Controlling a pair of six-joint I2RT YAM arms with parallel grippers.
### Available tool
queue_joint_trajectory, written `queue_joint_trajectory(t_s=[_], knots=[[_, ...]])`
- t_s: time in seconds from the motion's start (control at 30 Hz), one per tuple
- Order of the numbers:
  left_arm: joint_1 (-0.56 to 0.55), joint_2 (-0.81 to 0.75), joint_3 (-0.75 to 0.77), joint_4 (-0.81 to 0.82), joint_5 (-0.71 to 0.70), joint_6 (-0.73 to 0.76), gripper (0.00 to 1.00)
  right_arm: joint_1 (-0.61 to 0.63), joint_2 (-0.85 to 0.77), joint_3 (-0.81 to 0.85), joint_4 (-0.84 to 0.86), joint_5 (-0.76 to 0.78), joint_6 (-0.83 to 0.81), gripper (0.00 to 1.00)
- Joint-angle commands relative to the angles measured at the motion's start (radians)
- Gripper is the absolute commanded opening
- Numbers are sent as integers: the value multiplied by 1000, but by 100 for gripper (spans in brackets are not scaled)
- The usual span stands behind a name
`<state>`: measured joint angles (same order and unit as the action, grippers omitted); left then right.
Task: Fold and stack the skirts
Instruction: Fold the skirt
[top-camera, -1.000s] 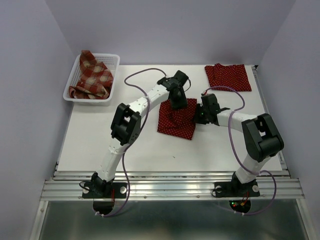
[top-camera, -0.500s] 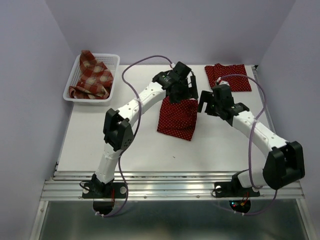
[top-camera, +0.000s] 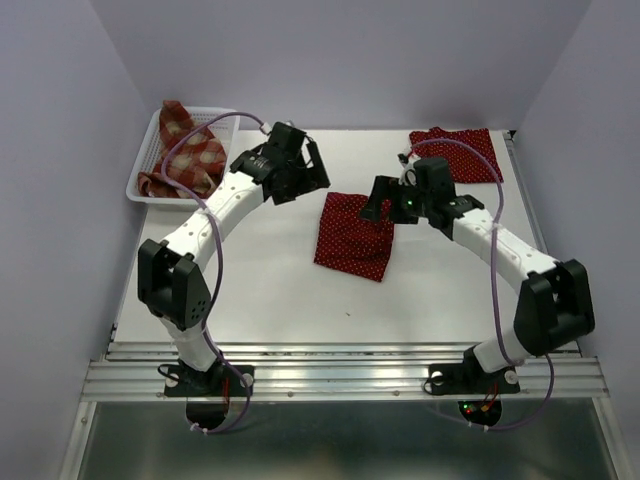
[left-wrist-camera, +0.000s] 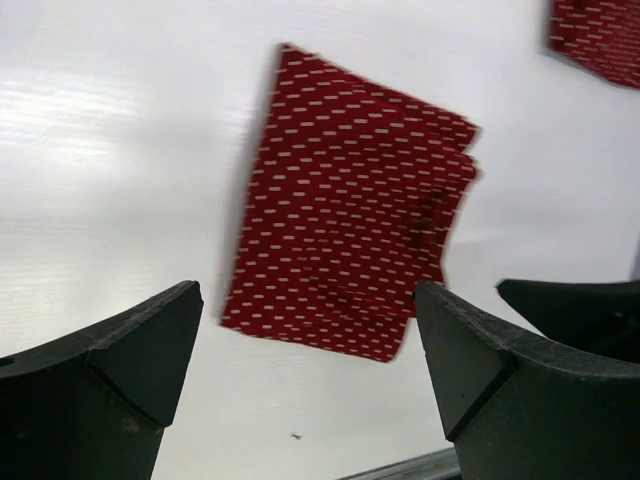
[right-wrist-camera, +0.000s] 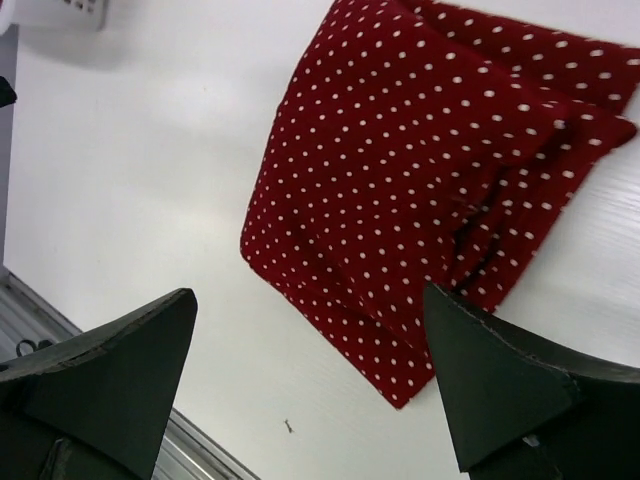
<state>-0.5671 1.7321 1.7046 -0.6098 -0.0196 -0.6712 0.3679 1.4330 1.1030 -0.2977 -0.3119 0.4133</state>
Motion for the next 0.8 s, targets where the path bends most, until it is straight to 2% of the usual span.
queue_joint_trajectory(t_s=[0.0,0.13,0.27,0.43,0.57,0.77], knots=[[90,-78,-153,44,-5,5,99,29,149,64,110,-139,39,100],[137,-129,-230,64,-5,10,99,39,257,31,129,-112,97,100],[150,-132,-260,67,-8,19,99,39,276,-106,157,-49,122,100],[162,-103,-252,55,-6,35,99,39,290,-253,157,-43,107,100],[165,-105,-246,59,-6,38,99,39,254,-247,141,-9,73,100],[165,-143,-260,51,-11,36,99,39,140,-128,60,-25,27,100]])
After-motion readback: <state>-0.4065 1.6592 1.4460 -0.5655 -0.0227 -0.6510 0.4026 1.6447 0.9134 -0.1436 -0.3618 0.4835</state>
